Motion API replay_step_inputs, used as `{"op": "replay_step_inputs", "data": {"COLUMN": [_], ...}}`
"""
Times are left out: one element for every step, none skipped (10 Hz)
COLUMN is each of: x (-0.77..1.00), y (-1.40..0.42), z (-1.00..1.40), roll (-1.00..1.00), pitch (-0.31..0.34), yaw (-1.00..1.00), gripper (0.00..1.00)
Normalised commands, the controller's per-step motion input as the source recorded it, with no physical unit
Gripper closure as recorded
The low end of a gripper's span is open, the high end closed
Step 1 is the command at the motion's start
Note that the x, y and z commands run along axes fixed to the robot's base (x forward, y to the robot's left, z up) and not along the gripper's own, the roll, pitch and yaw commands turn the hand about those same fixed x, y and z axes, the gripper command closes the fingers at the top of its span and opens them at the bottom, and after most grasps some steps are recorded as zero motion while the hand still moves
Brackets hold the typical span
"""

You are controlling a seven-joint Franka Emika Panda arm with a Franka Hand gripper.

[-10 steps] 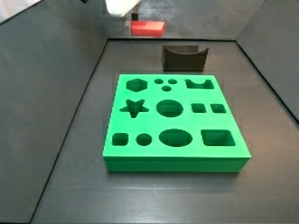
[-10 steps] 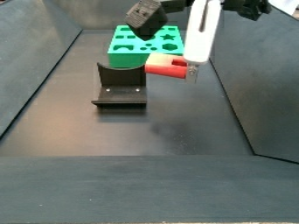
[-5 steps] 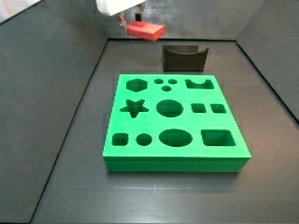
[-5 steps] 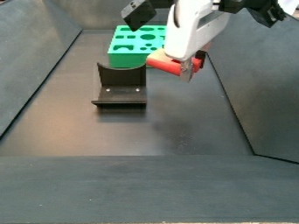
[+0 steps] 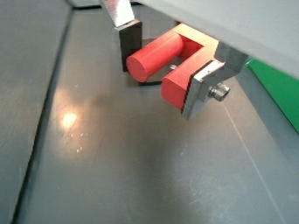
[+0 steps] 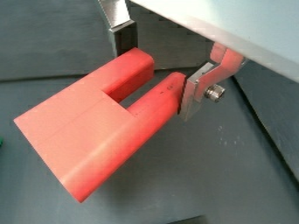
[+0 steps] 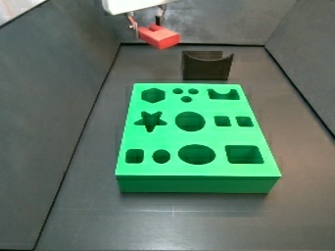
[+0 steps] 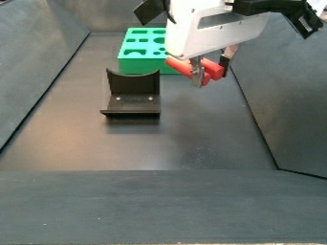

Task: Pick up the square-circle object. Move up. Rotate the square-circle object. Place the square-circle object on the fixture. Regrasp the square-circle object. Move to above the board. Insert the square-circle object.
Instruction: Rotate the square-circle object.

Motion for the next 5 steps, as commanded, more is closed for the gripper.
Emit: {"op": "replay_step_inputs", "data": {"x": [-0.01, -0.01, -0.01, -0.01, -0.01], "y": [0.01, 0.01, 0.01, 0.01, 0.01], "z": [0.01, 0.01, 0.01, 0.01, 0.01], "roll": [0.00, 0.00, 0.00, 0.00, 0.00], "pitch": [-0.011, -0.012, -0.013, -0.015, -0.018], "yaw": [-1.00, -1.00, -1.00, -1.00, -1.00], "gripper": [1.00, 1.00, 1.00, 1.00, 1.00]}}
